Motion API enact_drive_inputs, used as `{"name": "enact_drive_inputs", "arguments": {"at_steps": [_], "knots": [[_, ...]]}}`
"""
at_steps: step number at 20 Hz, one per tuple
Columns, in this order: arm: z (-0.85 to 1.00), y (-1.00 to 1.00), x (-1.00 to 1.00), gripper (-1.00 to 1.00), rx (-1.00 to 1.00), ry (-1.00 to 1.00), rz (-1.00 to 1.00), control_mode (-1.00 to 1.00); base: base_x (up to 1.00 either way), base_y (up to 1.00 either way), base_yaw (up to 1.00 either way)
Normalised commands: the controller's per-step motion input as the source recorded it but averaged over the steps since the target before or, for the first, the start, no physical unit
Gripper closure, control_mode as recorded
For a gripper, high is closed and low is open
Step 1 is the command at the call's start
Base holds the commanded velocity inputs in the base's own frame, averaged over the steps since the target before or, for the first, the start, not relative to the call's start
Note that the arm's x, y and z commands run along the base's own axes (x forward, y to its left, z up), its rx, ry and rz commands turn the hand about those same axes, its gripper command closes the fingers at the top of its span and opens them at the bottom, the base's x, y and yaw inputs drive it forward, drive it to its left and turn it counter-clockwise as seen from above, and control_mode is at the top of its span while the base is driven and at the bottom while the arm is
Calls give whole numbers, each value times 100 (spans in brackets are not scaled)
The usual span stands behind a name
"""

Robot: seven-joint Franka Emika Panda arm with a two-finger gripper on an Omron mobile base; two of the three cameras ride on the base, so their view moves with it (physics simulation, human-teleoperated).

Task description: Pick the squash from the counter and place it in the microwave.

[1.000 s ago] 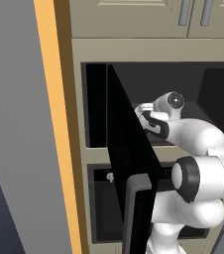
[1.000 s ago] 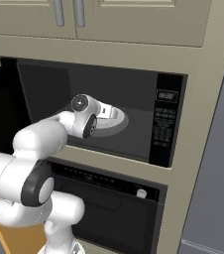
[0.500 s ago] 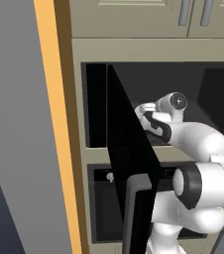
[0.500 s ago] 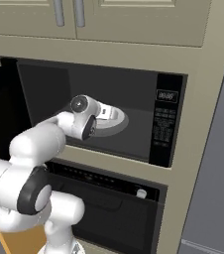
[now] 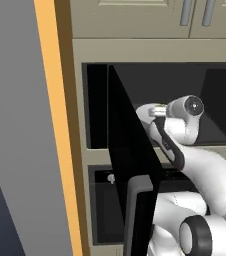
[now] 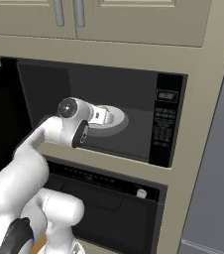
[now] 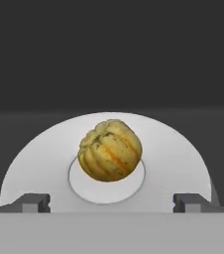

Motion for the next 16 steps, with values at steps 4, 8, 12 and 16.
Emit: {"name": "enact_drive_inputs", "arguments": {"at_steps": [4,8,12,16], "knots": [[45,0,-100,-100,0,0,-1,-100,0,0,0],[64,0,-100,-100,0,5,0,-100,0,0,0],[49,0,-100,-100,0,18,0,-100,0,0,0],[14,3,-100,-100,0,17,0,-100,0,0,0]]}}
